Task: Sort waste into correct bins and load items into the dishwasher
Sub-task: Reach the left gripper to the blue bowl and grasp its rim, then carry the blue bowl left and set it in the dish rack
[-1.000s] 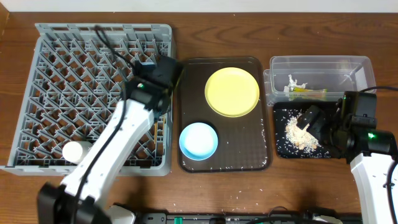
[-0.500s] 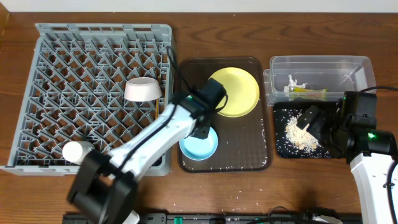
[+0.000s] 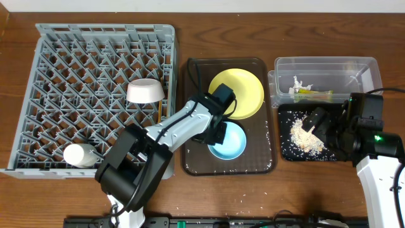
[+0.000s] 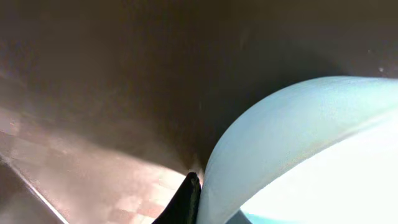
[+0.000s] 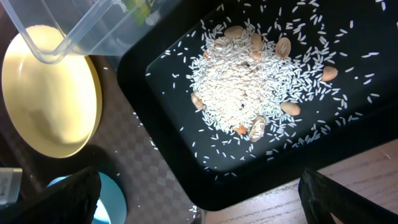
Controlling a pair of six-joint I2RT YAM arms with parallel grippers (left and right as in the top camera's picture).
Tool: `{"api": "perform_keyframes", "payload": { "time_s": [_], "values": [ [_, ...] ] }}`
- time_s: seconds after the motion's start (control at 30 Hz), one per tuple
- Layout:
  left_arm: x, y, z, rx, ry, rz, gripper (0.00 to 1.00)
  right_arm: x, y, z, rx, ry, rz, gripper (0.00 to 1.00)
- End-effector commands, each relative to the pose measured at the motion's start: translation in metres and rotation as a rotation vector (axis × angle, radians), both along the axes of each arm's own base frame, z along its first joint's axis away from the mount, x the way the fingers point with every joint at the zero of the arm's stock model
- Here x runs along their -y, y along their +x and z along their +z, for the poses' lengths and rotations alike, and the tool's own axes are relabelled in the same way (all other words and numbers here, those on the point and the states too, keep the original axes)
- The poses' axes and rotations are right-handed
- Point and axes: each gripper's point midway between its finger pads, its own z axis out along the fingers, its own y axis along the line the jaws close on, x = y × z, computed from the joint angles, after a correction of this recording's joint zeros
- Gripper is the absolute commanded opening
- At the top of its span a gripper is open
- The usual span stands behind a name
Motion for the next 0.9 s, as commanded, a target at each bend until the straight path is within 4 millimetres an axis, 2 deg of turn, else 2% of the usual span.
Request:
{"api": "perform_keyframes", "payload": {
  "time_s": [0.0, 0.13, 0.2, 0.27, 0.3, 0.33, 0.4, 0.53, 0.6, 0.67, 0.73, 0.8, 0.87],
  "values": [
    [0.003, 0.015, 0.034, 0.049, -0.078, 0.049, 0.08, 0.002, 0.001, 0.002, 0.007, -0.001, 0.001, 0.99],
    [-0.011, 0.031, 0.078, 0.159, -0.133, 0.096, 0.08, 0.002, 0.001, 0.002, 0.006, -0.002, 0.002, 0.99],
    [-0.045, 0.044, 0.109, 0.279, -0.069, 0.159, 0.08, 0.002, 0.001, 0.002, 0.006, -0.002, 0.002, 0.99],
    [-0.079, 0.052, 0.131, 0.381, 0.021, 0.218, 0.07, 0.002, 0.001, 0.002, 0.006, -0.002, 0.002, 0.99],
    [-0.106, 0.057, 0.147, 0.455, 0.098, 0.264, 0.07, 0.002, 0.001, 0.002, 0.007, -0.001, 0.001, 0.99],
    [-0.152, 0.06, 0.176, 0.578, 0.241, 0.345, 0.07, 0.002, 0.001, 0.002, 0.007, -0.002, 0.002, 0.99],
    [-0.208, 0.059, 0.215, 0.731, 0.44, 0.456, 0.07, 0.002, 0.001, 0.002, 0.007, -0.002, 0.002, 0.99],
    [-0.301, 0.043, 0.289, 0.959, 0.869, 0.676, 0.07, 0.002, 0.001, 0.002, 0.007, -0.002, 0.002, 0.99],
    [-0.324, 0.04, 0.301, 0.98, 0.973, 0.748, 0.07, 0.002, 0.001, 0.002, 0.007, -0.002, 0.002, 0.99],
    [-0.344, 0.044, 0.3, 0.96, 1.026, 0.794, 0.07, 0.003, 0.001, 0.002, 0.007, -0.002, 0.001, 0.99],
    [-0.362, 0.05, 0.29, 0.898, 1.086, 0.792, 0.07, 0.003, 0.001, 0.002, 0.007, -0.002, 0.001, 0.99],
    [-0.376, 0.058, 0.269, 0.82, 1.135, 0.787, 0.08, 0.003, 0.001, 0.002, 0.007, -0.002, 0.001, 0.99],
    [-0.381, 0.065, 0.253, 0.773, 1.162, 0.771, 0.07, 0.003, 0.001, 0.002, 0.007, -0.002, 0.001, 0.99]
  ]
}}
